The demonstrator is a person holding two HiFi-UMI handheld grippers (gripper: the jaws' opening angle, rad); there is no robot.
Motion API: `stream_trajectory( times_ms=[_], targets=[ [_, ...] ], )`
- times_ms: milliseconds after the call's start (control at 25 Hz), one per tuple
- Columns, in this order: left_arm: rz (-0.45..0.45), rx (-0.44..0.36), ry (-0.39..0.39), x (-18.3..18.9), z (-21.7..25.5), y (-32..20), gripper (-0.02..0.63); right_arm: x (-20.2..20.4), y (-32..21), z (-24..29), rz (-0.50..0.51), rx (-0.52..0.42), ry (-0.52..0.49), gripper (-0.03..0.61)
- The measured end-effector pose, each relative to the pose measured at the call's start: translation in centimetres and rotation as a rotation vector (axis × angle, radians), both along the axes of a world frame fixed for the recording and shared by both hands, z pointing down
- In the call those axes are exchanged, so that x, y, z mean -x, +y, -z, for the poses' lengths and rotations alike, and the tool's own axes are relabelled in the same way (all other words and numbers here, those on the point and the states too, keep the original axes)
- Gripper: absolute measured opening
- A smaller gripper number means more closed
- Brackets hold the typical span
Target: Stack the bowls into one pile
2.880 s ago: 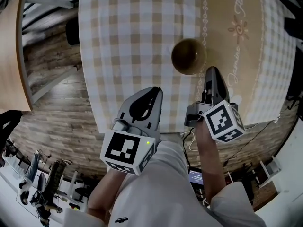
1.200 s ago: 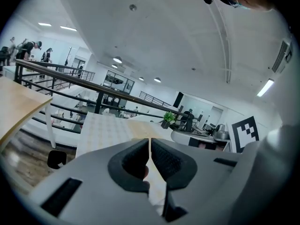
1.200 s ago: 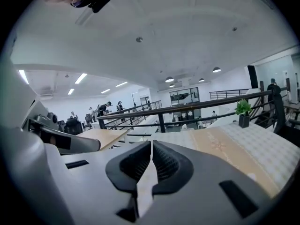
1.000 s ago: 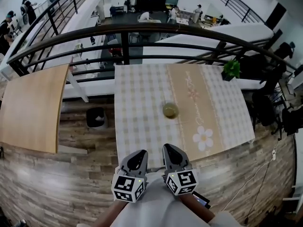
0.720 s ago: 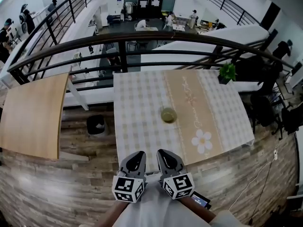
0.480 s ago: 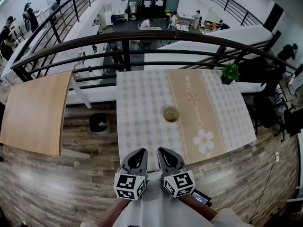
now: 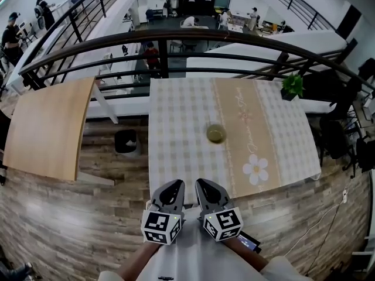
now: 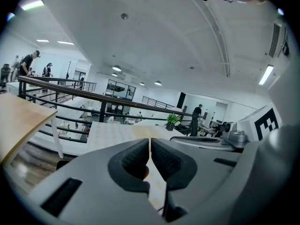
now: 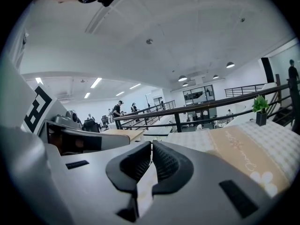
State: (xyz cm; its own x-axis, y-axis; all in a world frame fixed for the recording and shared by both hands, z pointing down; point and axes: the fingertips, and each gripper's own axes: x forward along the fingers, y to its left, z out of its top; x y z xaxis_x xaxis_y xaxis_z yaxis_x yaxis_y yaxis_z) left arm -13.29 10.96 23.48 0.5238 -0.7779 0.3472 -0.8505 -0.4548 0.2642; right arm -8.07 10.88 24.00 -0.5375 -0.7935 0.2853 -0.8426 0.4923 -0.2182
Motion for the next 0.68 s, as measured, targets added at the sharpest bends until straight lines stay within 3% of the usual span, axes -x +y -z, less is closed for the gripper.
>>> stream_trajectory(
  times_ms=[680],
  targets=[
    [-0.032, 0.028, 0.01, -0.49, -0.38, 1.03, 0.031, -0.53, 0.94, -0.65, -0.036, 0.033, 0.002, 0.041]
  ],
)
